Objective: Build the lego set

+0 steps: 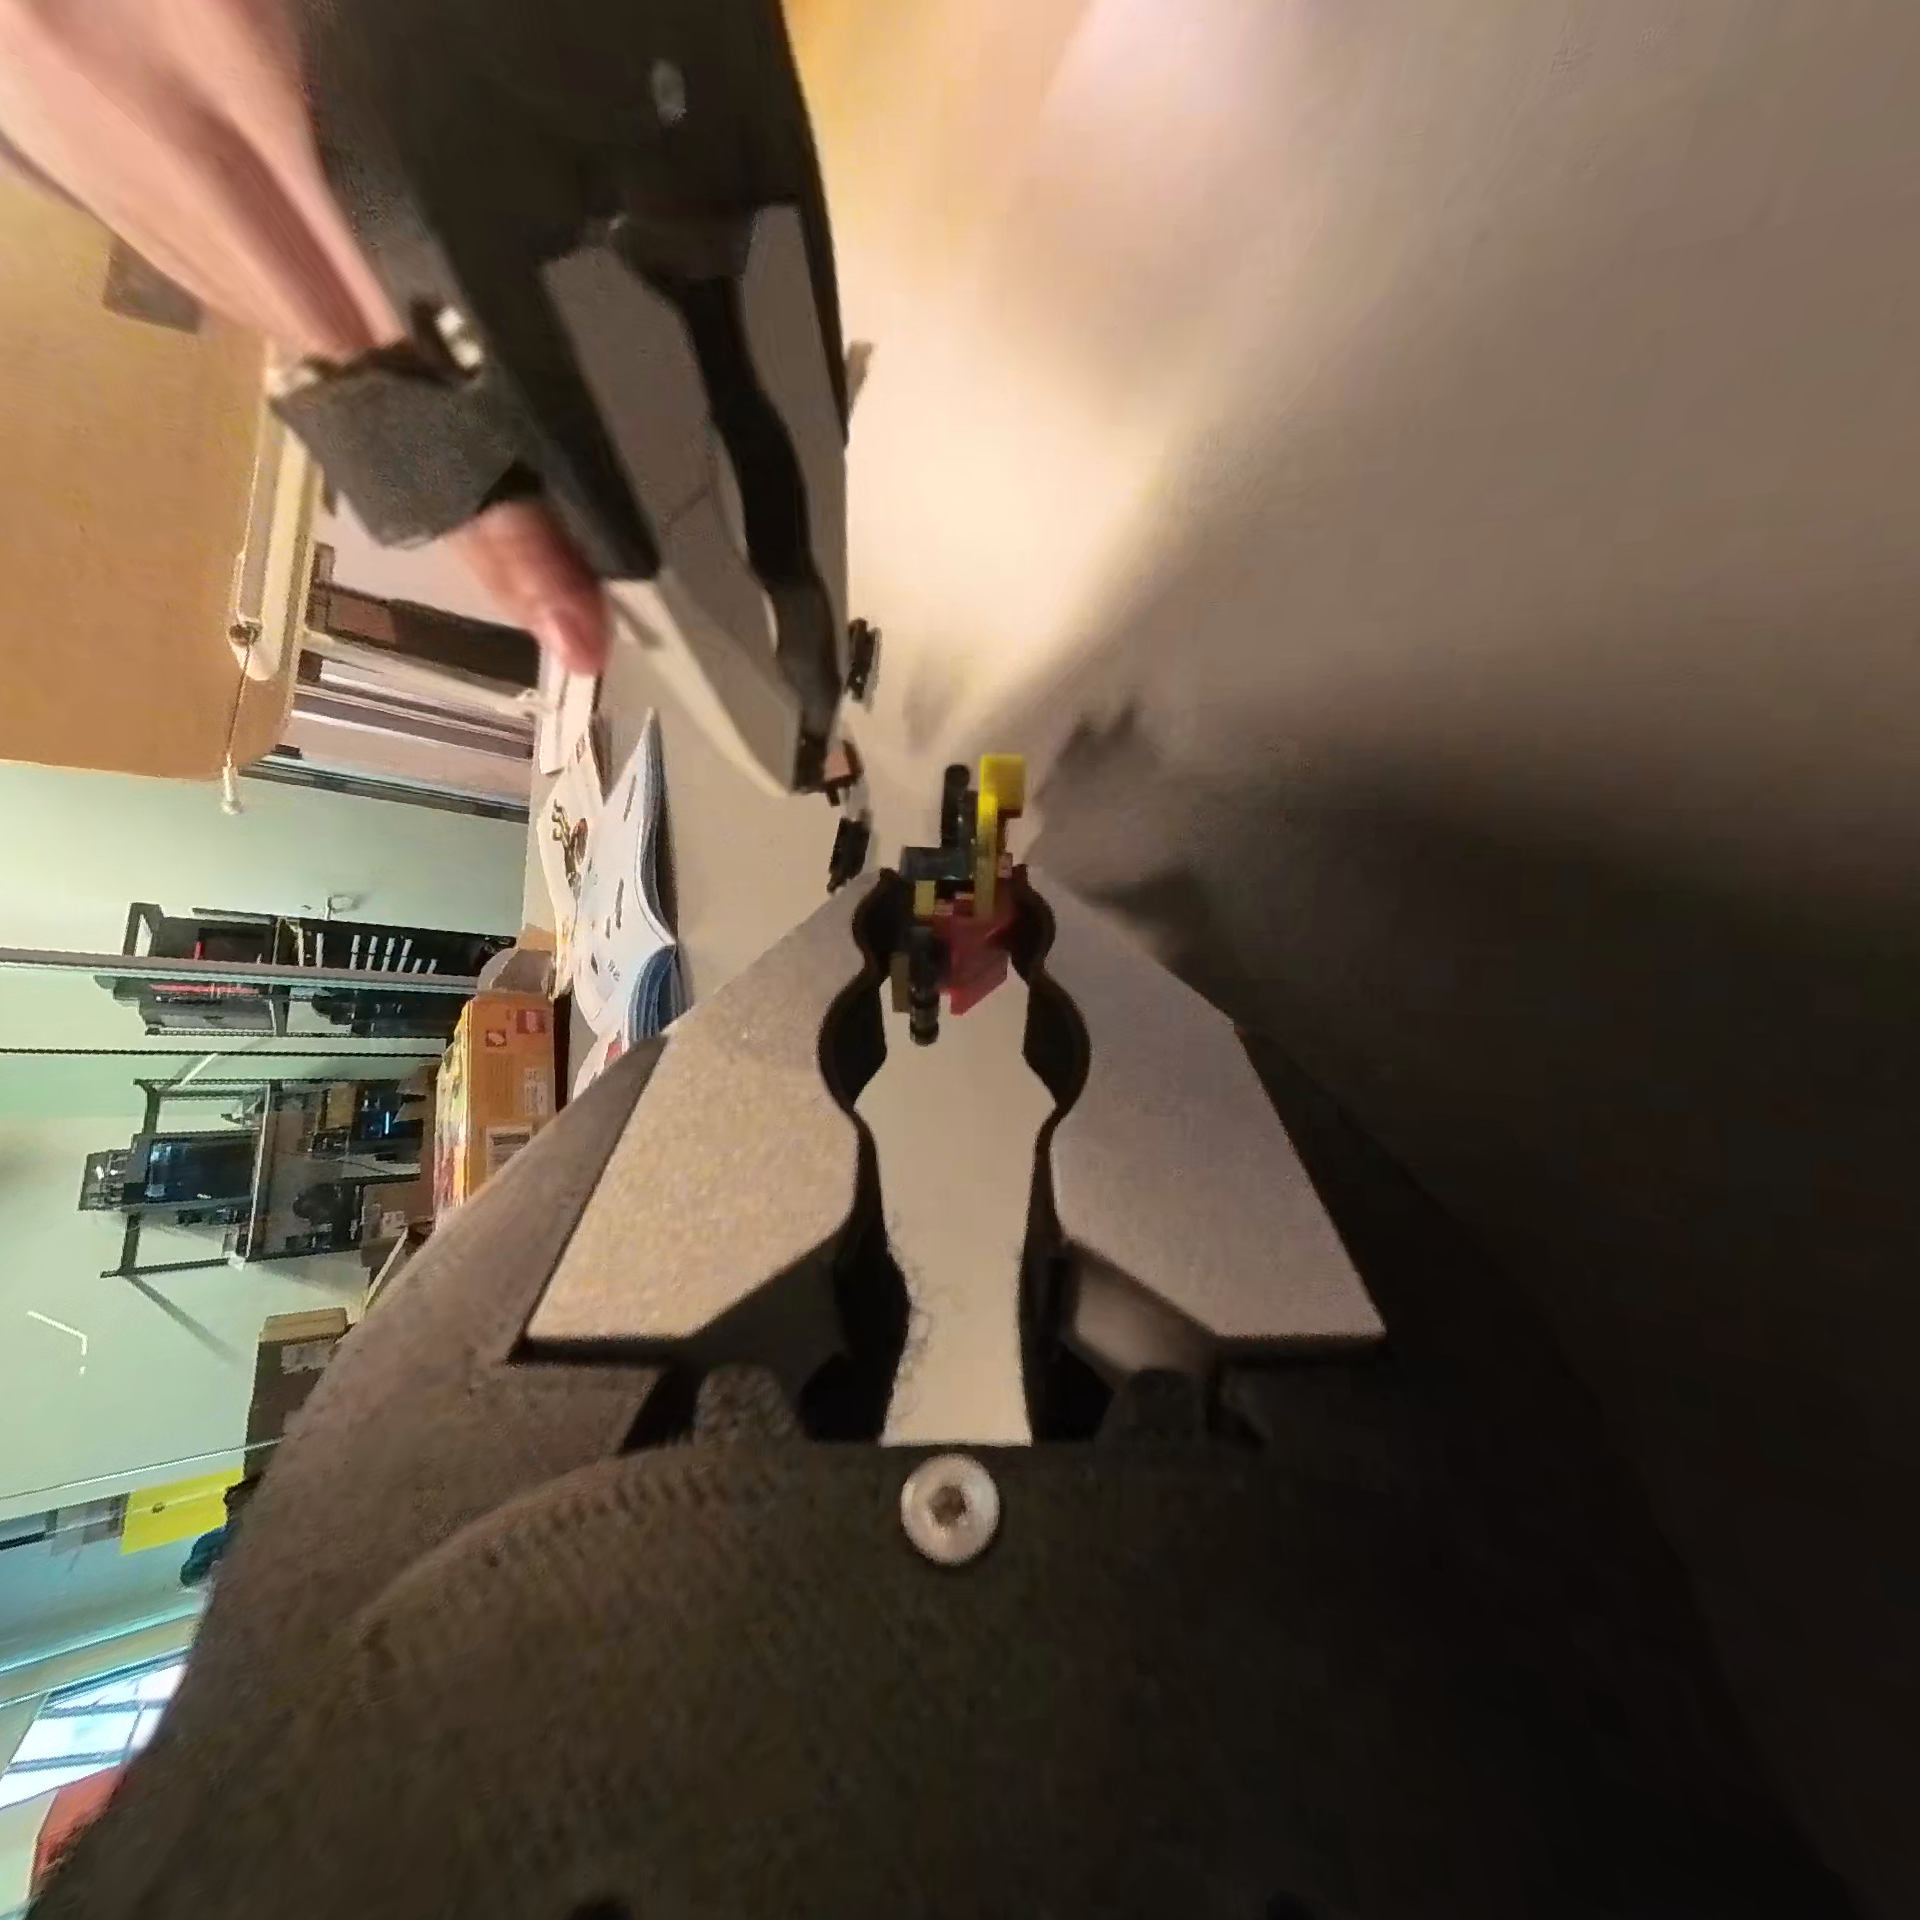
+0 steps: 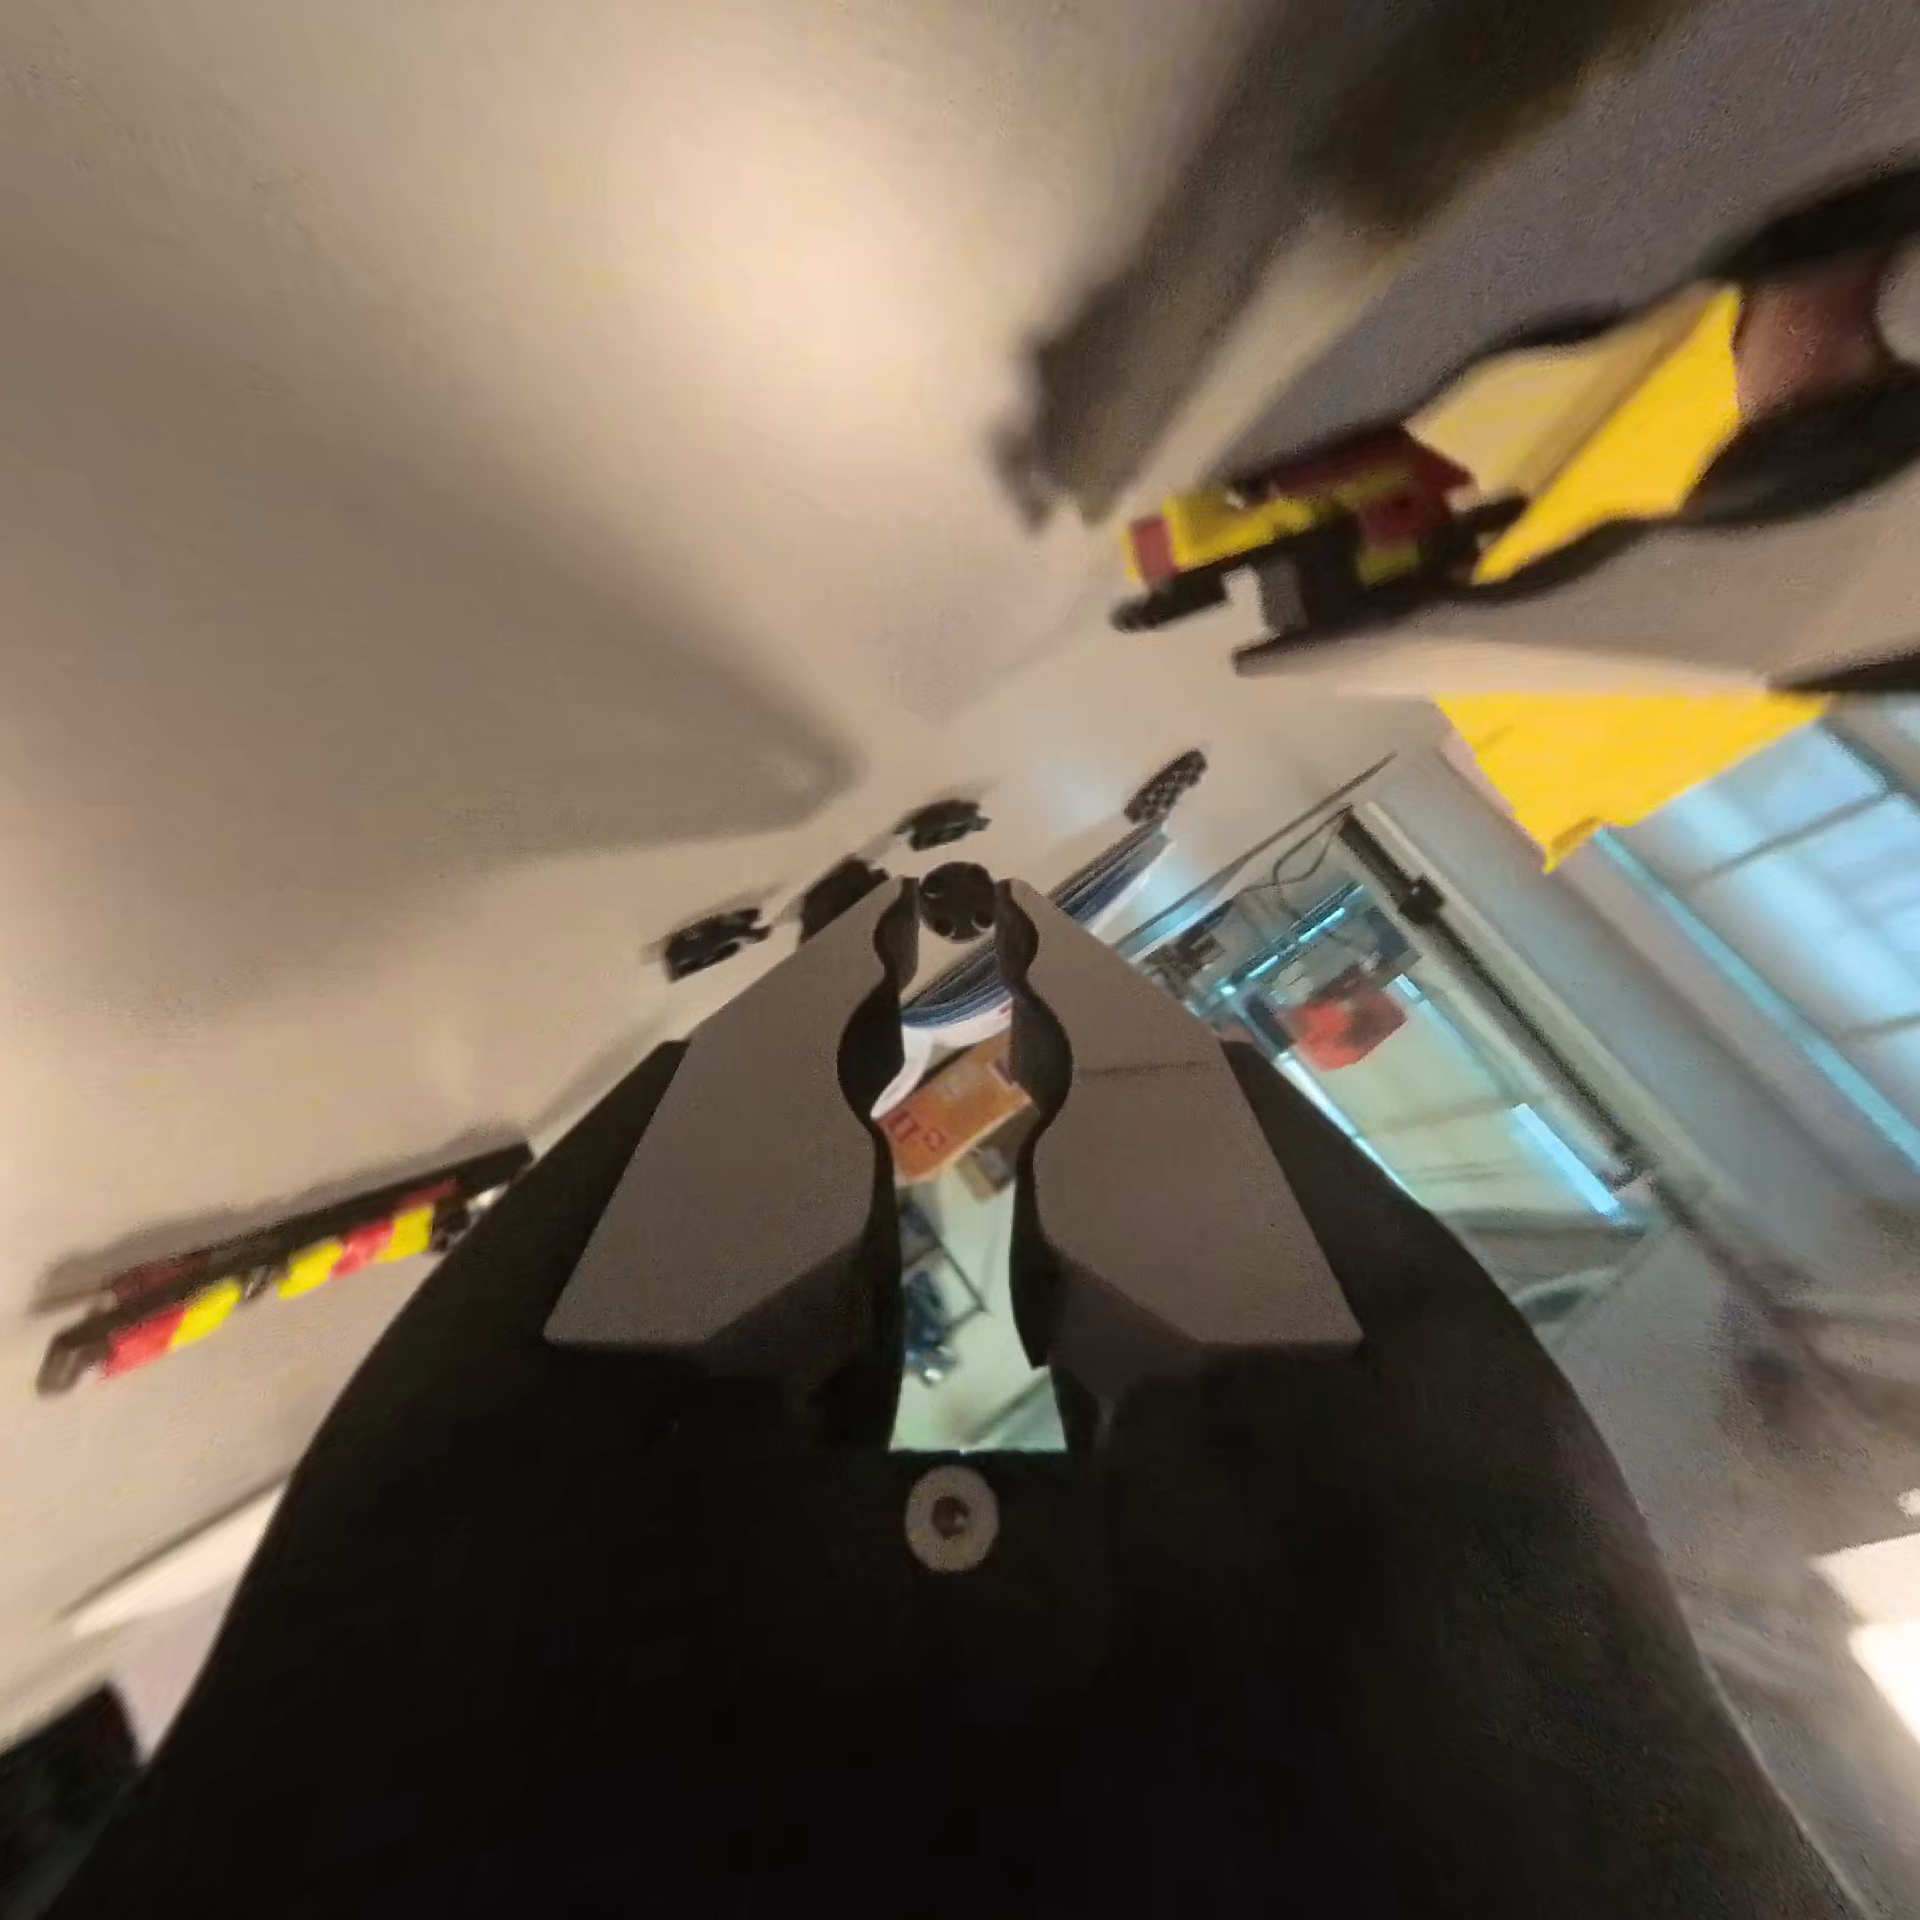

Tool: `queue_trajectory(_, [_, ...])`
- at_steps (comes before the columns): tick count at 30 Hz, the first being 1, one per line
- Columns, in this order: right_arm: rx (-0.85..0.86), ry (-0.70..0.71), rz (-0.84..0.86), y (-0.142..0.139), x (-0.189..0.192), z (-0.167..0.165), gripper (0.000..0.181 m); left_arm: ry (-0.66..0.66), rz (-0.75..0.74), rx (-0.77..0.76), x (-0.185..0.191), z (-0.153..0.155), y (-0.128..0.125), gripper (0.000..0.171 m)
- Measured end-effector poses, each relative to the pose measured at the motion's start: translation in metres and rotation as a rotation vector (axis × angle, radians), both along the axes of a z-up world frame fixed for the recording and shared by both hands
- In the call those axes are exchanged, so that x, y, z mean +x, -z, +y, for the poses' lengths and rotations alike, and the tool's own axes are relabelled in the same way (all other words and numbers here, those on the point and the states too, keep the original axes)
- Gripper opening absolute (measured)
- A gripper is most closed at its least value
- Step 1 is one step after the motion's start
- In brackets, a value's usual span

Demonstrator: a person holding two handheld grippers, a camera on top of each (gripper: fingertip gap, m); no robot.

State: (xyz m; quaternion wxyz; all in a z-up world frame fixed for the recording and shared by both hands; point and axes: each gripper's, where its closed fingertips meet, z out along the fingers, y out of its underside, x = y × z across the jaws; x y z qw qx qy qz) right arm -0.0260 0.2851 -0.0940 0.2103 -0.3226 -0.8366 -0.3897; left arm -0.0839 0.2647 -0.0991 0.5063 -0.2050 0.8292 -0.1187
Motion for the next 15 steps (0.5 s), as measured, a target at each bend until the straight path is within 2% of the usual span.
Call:
queue_trajectory(4, [0.044, -0.137, -0.263, 0.006, 0.002, -0.016, 0.013, 0.008, 0.008, -0.002, 0.001, -0.003, 0.003, 0.02])
queue_trajectory(9, [-0.003, -0.347, -0.441, 0.021, -0.007, -0.042, 0.012, 0.008, 0.005, 0.004, 0.001, -0.005, 0.003, 0.02])
queue_trajectory(12, [-0.015, -0.466, -0.429, 0.021, -0.019, -0.054, 0.017, 0.007, 0.005, 0.003, 0.001, -0.004, 0.003, 0.02])
queue_trajectory(15, [-0.074, -0.421, -0.31, 0.016, -0.021, -0.064, 0.04, 0.01, 0.004, 0.004, 0.001, -0.005, 0.003, 0.02])
